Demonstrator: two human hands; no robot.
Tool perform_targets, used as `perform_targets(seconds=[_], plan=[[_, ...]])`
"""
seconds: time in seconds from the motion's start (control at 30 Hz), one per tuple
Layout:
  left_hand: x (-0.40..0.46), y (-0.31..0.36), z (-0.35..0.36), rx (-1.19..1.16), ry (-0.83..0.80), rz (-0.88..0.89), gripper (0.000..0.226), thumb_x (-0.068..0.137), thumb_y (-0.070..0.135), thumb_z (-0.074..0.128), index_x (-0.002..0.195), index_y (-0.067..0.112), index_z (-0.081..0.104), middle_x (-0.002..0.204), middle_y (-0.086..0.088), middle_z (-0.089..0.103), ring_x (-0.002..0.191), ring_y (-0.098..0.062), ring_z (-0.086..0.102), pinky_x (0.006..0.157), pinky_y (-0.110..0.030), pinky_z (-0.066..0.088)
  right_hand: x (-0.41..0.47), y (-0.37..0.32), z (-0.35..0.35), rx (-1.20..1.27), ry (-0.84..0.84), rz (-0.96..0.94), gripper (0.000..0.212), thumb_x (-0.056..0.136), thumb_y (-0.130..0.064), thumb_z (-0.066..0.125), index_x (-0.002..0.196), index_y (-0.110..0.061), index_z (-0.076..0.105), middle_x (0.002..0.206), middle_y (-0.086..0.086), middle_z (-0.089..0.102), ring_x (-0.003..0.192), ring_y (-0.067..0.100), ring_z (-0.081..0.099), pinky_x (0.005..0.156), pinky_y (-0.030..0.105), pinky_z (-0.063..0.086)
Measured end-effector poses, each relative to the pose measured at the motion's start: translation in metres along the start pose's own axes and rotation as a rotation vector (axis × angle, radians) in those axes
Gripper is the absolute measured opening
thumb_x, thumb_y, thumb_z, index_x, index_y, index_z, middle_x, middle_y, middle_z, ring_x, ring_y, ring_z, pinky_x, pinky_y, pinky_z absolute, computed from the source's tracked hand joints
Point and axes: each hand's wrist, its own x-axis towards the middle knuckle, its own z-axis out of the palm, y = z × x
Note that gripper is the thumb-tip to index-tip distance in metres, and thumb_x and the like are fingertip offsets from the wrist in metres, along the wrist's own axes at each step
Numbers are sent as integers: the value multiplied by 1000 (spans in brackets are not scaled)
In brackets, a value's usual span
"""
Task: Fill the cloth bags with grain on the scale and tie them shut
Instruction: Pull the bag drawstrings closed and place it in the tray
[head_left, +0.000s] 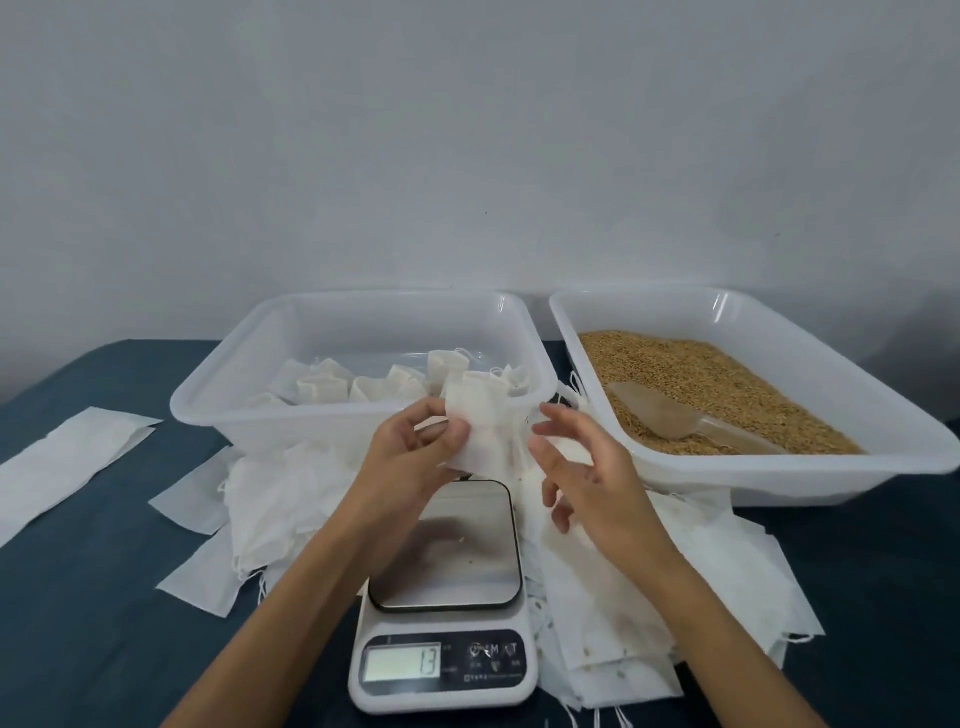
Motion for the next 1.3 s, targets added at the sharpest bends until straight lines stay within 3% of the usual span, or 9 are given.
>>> perform_targets(seconds=[0.2,0.4,0.57,0.67,0.77,0.97,1.13,1.2,1.3], plan=[[-1,1,-1,6,-3,0,19,90,16,66,103,5,74,93,-11,77,84,-20,74,74,-29,61,0,-2,-3,242,-175,170,11,89,-11,74,99,-9,74,93,9,69,53,14,46,45,25,39],[0,3,-5,-36,-39,-42,29,89,15,67,115,2,71,100,-15,76,92,-26,74,77,-33,61,1,-2,-5,351,-239,248,42,90,-21,73,128,-10,61,119,11,71,64,18,58,48,27,48],[-2,7,-3,-117,-137,-133,39,90,1,64,129,-2,64,111,-19,71,95,-24,72,85,-35,62,0,-1,0,372,-335,304,47,86,-21,74,129,-7,62,98,9,66,64,20,58,46,27,48],[-3,8,-2,-103,-148,-129,40,85,-9,69,123,2,64,104,-15,69,92,-22,69,80,-32,61,0,-1,0,452,-310,310,42,83,-12,72,121,2,63,71,7,56,54,14,49,44,24,43],[-2,9,-4,-93,-79,-107,38,86,-12,63,118,9,64,97,-13,71,85,-22,68,73,-31,60,1,-1,-3,502,-239,259,34,76,-7,76,107,4,64,66,2,53,49,10,43,42,22,40],[-3,10,-2,196,79,57,47,89,-17,60,121,17,62,100,-11,74,82,-22,68,70,-34,55,0,-2,-2,360,-128,128,35,71,-15,82,104,-10,72,70,2,56,54,12,44,44,25,41],[-10,9,8,633,235,494,42,84,-5,77,115,18,61,116,0,66,104,-17,64,88,-26,52,-1,-5,-1,345,-47,7,20,73,-18,83,88,-16,69,72,-3,55,66,13,53,57,29,54],[-13,9,9,748,270,607,33,83,3,80,105,20,63,104,1,63,94,-17,60,84,-22,46,-2,-6,-1,329,-16,-36,19,74,-17,82,82,-15,65,74,-3,54,69,14,54,62,31,58],[-14,9,13,546,60,439,14,88,11,81,85,15,68,78,1,65,72,-12,58,72,-26,47,-4,-8,2,304,-27,-74,22,76,-19,82,78,-13,61,73,1,52,67,16,54,64,33,59]])
